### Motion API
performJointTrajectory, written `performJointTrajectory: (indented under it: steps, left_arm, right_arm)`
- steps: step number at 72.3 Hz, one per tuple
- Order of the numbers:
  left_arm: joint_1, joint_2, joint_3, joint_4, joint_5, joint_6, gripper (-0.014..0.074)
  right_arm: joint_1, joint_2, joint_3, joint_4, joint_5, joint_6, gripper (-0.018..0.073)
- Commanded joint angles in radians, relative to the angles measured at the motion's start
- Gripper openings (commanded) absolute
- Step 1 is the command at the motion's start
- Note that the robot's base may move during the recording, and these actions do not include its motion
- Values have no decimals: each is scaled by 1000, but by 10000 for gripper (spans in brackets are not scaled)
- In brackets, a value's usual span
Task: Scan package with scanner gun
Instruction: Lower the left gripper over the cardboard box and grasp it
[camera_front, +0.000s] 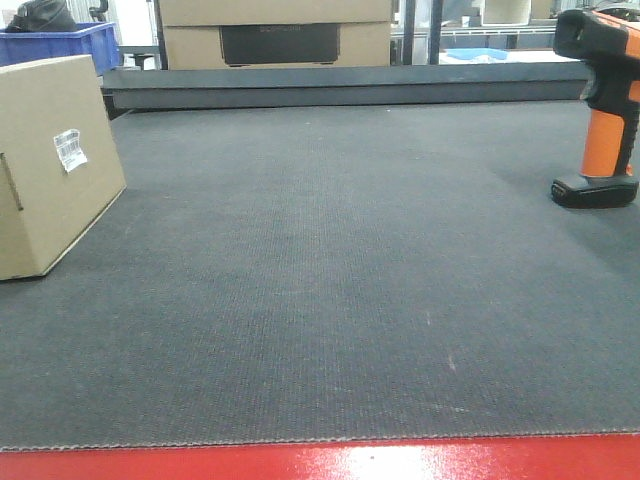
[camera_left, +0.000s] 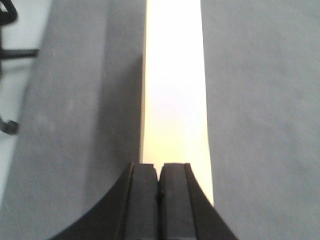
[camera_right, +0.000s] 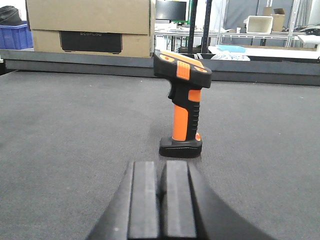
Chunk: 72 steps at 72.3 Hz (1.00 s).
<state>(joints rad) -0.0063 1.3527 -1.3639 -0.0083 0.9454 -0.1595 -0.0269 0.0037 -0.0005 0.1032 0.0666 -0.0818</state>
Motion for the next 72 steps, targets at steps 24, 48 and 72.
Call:
performJointTrajectory:
  steps: [24, 48, 72]
  left_arm:
    - [-69, 224, -244, 21, 104, -36, -111]
    - [-69, 270, -244, 20, 142, -36, 409]
    - [-69, 375, -242, 62, 158, -61, 581]
  right_arm:
    - [0, -4, 1, -5, -14, 0, -168]
    - [0, -4, 1, -5, -14, 0, -168]
    - [0, -4, 1, -5, -14, 0, -168]
